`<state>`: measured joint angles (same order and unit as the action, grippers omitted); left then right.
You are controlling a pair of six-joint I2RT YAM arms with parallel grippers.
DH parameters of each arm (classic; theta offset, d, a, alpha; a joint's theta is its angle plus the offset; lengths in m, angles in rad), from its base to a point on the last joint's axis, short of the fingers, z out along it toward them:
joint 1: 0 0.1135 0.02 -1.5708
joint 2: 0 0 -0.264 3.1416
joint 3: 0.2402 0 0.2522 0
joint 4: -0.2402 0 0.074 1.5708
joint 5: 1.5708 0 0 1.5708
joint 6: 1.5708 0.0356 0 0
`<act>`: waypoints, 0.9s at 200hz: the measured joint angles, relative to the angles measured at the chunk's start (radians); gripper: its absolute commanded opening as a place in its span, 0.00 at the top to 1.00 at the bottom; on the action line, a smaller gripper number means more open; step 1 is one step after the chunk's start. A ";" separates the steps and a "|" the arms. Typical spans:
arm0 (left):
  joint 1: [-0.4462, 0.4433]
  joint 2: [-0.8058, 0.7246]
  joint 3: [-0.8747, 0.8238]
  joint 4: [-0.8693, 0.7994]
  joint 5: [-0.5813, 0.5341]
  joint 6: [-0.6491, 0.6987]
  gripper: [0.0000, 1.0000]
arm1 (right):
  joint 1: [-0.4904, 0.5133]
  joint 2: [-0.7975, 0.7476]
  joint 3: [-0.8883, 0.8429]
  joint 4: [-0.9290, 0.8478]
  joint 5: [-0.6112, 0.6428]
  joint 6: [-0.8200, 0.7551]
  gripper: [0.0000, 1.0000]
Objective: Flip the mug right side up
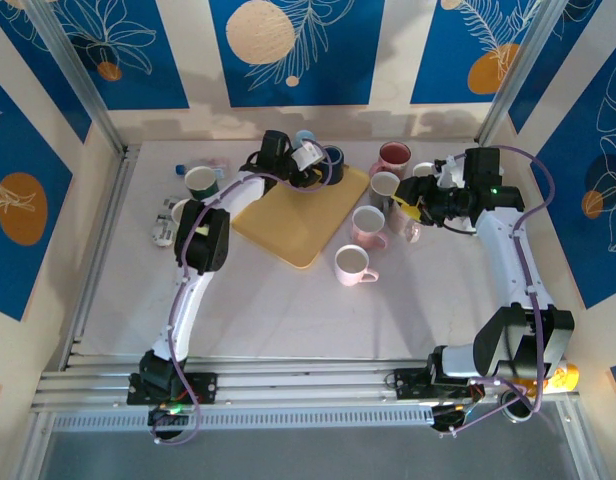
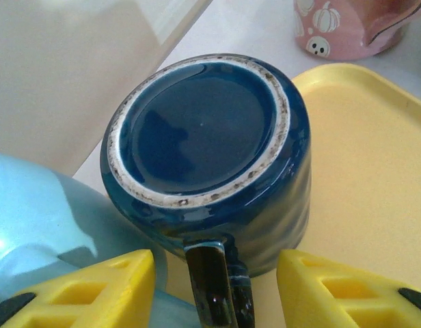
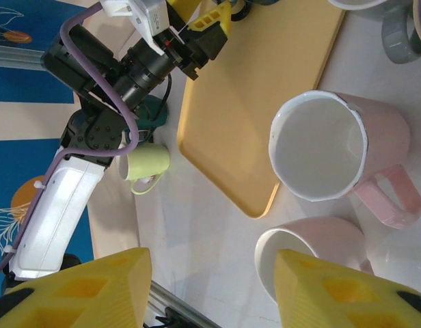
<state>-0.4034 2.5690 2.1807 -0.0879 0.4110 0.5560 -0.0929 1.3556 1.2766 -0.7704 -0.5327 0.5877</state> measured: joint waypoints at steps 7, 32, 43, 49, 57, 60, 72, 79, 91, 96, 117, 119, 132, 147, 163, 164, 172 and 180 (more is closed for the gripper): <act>0.000 0.004 0.015 -0.016 -0.005 -0.006 0.51 | -0.001 0.000 0.000 0.000 -0.001 0.002 0.50; 0.000 0.023 0.074 -0.078 -0.021 -0.029 0.57 | -0.003 0.000 0.000 0.000 -0.004 0.003 0.51; 0.000 0.026 0.090 -0.098 -0.029 -0.033 0.59 | -0.006 0.000 0.000 0.000 -0.008 0.003 0.51; 0.000 0.029 0.101 -0.111 -0.033 -0.034 0.60 | -0.007 0.000 0.000 0.000 -0.009 0.003 0.51; 0.000 0.034 0.119 -0.132 -0.039 -0.036 0.62 | -0.011 0.000 0.000 0.000 -0.010 0.003 0.51; 0.000 0.037 0.126 -0.139 -0.040 -0.033 0.63 | -0.011 0.000 0.000 0.000 -0.011 0.004 0.51; 0.000 0.045 0.146 -0.161 -0.046 -0.033 0.64 | -0.015 -0.003 0.000 -0.001 -0.011 0.007 0.51; 0.000 0.047 0.153 -0.172 -0.046 -0.030 0.64 | -0.017 -0.006 0.000 0.000 -0.011 0.009 0.51; -0.001 0.051 0.163 -0.195 -0.046 -0.022 0.63 | -0.019 -0.010 0.000 -0.001 -0.014 0.010 0.51; -0.001 0.053 0.169 -0.204 -0.046 -0.019 0.63 | -0.021 -0.011 0.000 0.000 -0.017 0.010 0.51; -0.011 0.068 0.202 -0.242 -0.050 0.013 0.64 | -0.025 -0.011 0.004 -0.002 -0.018 0.010 0.52; -0.012 0.070 0.204 -0.244 -0.050 0.016 0.64 | -0.026 -0.011 0.005 -0.002 -0.019 0.010 0.52; -0.017 0.073 0.209 -0.256 -0.055 0.031 0.65 | -0.028 -0.011 0.014 -0.005 -0.018 0.010 0.52; -0.021 0.078 0.210 -0.274 -0.056 0.045 0.69 | -0.030 -0.011 0.026 -0.006 -0.018 0.010 0.52; -0.023 0.086 0.212 -0.285 -0.056 0.058 0.71 | -0.033 -0.011 0.037 -0.006 -0.018 0.010 0.53; -0.023 0.087 0.212 -0.287 -0.056 0.057 0.71 | -0.033 -0.011 0.038 -0.006 -0.018 0.010 0.53; -0.023 0.090 0.212 -0.294 -0.056 0.061 0.72 | -0.034 -0.011 0.040 -0.005 -0.018 0.010 0.53; -0.023 0.092 0.212 -0.300 -0.052 0.065 0.74 | -0.035 -0.011 0.042 -0.005 -0.018 0.010 0.53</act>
<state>-0.4267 2.6614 2.3928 -0.3882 0.3592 0.6212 -0.1280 1.3441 1.3182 -0.7757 -0.5507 0.5976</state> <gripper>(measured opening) 0.279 0.474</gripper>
